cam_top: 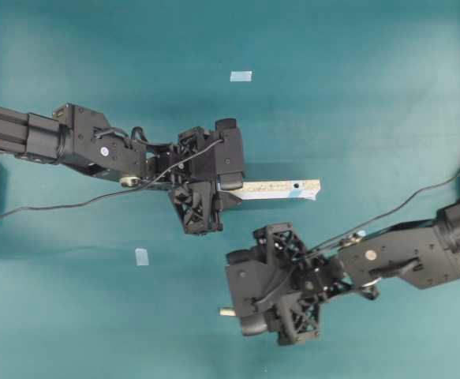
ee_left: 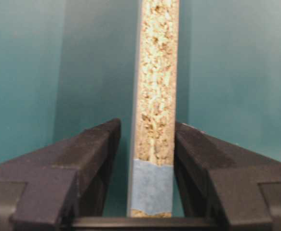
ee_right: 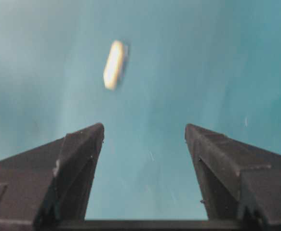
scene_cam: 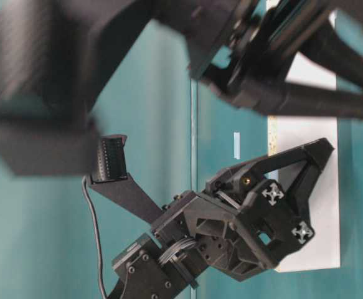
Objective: Move the wooden board into place and insert the rod into its hole.
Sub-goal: 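Move the right gripper over the wooden dowel and lower it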
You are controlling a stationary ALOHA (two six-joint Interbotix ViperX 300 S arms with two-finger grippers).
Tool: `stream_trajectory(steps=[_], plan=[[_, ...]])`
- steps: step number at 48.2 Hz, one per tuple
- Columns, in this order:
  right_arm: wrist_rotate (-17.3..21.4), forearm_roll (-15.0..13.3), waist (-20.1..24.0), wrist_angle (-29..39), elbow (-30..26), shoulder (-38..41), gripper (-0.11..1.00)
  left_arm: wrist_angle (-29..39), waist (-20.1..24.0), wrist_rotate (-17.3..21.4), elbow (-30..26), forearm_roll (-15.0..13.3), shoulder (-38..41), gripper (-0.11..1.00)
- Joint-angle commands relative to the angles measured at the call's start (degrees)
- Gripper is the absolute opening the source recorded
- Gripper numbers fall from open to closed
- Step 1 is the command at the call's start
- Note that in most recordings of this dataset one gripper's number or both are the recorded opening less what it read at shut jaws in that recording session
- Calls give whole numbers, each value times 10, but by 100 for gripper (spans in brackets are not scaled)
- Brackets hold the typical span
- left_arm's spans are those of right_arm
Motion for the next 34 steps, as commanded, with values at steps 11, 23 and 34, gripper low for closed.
stream_trajectory(steps=[11,23,34], plan=[[33,-2,4,58,-91,44,75,-4,0,-1,-8,2,-27,50],[33,-1,4,108,-164,89,75,-4,0,-2,-4,2,-28,50],[33,0,16,142,-200,113,69,-4,1,-2,-4,2,-32,50]])
